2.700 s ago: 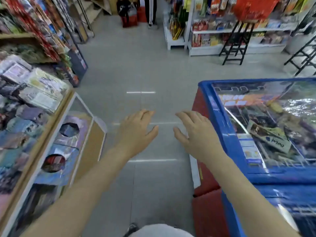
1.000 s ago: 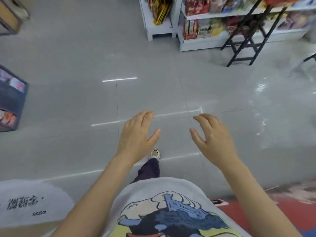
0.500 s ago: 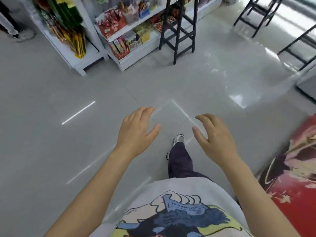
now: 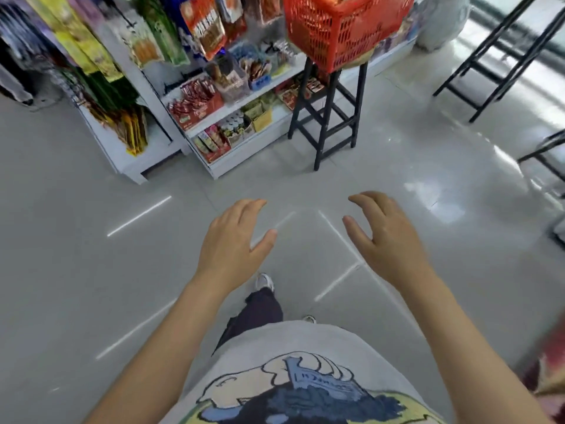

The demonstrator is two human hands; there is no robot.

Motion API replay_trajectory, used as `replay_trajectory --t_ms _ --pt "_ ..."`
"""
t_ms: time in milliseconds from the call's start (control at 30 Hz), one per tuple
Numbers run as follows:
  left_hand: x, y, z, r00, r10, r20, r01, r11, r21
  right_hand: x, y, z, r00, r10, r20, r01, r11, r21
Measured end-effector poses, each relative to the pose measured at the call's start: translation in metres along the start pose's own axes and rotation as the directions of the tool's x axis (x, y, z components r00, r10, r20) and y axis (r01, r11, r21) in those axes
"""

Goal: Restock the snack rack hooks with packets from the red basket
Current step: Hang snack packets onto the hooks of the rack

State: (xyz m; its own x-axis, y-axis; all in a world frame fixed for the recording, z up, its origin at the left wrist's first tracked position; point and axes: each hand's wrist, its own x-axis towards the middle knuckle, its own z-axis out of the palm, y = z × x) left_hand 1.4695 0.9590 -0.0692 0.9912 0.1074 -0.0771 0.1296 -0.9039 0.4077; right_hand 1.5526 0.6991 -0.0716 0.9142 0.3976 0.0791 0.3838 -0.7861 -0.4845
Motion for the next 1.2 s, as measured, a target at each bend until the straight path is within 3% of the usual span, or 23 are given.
replay_trajectory --t_ms 233,467,700,1000,1200 --pt "0.181 -0.046 -0.011 0.999 -0.036 -0.014 0.036 0.999 -0.028 0.193 0.014 0.022 0.994 -0.104 -0.030 0.101 0.991 -0.084" --pt "0.383 -0.053 -0.061 0.989 0.143 0.034 -0.143 0.990 0.017 0.351 0.029 0.003 0.990 -0.041 -0.133 0.024 0.992 -0.127" --pt "0.559 -0.017 -0.063 0.964 0.250 0.094 -0.256 0.965 0.055 0.473 0.093 -0.003 0.969 0.032 -0.246 -0.060 0.992 -0.107" --pt "0.752 0.019 -0.049 0.982 0.175 0.066 -0.180 0.979 0.094 0.682 0.202 -0.033 0.989 -0.013 -0.149 0.011 1.000 -0.018" --pt "0.845 0.003 -0.033 0.996 0.070 0.055 -0.077 0.985 0.152 0.803 0.240 -0.021 0.994 -0.100 0.048 0.100 0.995 0.005"
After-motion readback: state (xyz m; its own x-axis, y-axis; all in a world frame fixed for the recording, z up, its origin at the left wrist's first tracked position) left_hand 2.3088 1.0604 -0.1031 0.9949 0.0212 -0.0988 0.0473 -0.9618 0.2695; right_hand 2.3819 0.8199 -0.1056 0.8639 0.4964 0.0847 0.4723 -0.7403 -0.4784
